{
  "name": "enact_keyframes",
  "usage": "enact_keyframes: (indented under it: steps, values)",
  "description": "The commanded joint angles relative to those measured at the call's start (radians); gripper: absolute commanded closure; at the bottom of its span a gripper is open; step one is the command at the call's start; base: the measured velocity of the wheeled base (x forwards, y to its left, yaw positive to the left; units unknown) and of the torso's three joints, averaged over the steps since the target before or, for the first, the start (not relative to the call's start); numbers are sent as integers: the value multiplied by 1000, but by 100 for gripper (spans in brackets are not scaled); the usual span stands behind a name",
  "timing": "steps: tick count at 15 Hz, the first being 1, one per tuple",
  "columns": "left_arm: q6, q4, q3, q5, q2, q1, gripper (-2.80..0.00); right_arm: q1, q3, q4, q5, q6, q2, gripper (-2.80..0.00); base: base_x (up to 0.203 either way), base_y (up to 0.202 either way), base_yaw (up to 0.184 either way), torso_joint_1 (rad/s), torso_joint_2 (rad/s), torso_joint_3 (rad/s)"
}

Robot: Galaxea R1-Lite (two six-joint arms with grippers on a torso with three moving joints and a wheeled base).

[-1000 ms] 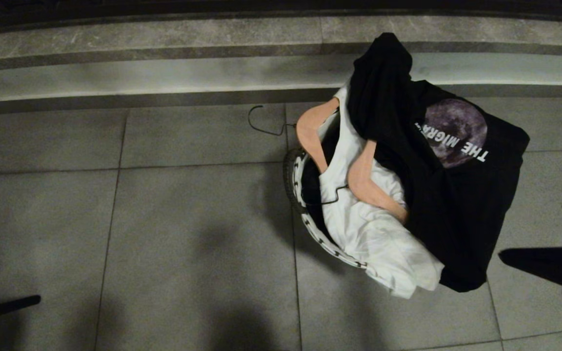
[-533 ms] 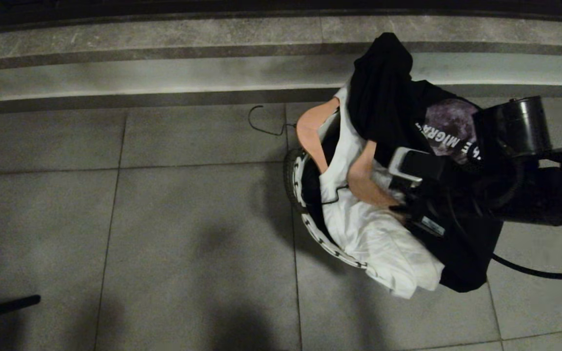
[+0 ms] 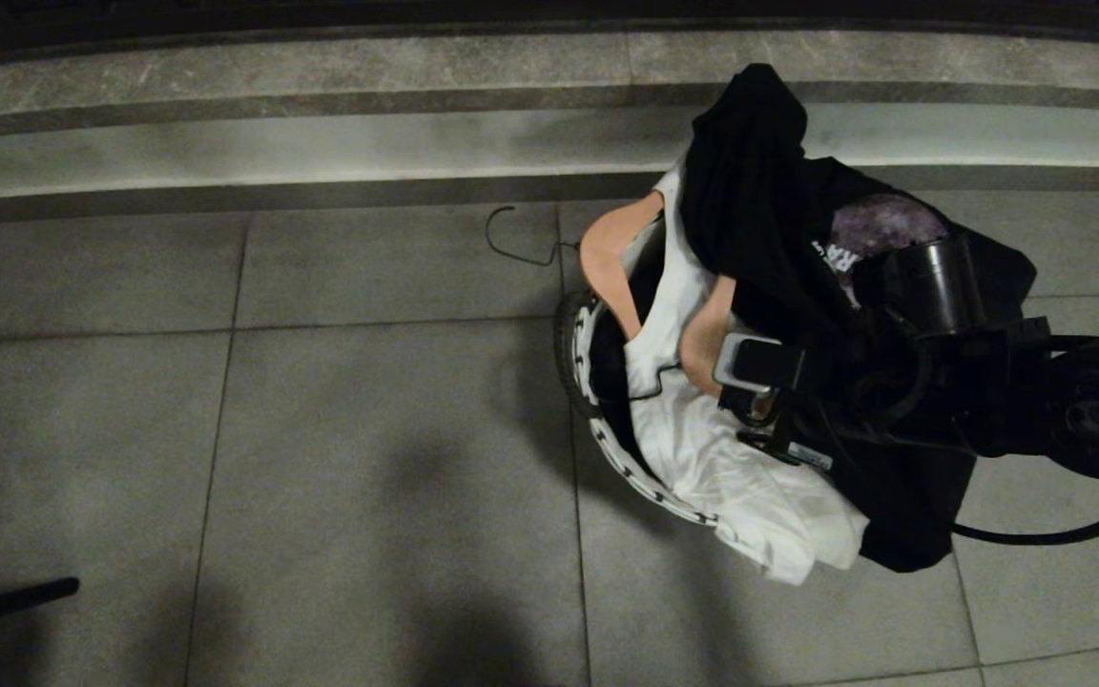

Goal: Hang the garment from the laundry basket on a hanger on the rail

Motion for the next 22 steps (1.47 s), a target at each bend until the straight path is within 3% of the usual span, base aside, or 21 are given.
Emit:
enact_keyframes:
  steps: [1,9,14,15,17,22]
  values:
    - [0,0,0,0,1,0,0,1,-1,-1,-4,-7,0,0,0,0,0,0,0,0]
    - [0,0,0,0,-1,0,0,2,5,1,-33,-8,-18,0,0,0,0,0,0,0]
    - [0,0,0,0,1,1,0,1,28,10,-15,23,-207,0,0,0,0,0,0,0]
    - [0,0,0,0,-1,1,0,1,31,11,6,70,-268,0,0,0,0,0,0,0]
    - [3,0,0,0,0,1,0,0,36,25,69,271,-386,0,0,0,0,0,0,0]
    - [0,0,0,0,-1,0,0,0,32,171,332,757,-617,0,0,0,0,0,0,0]
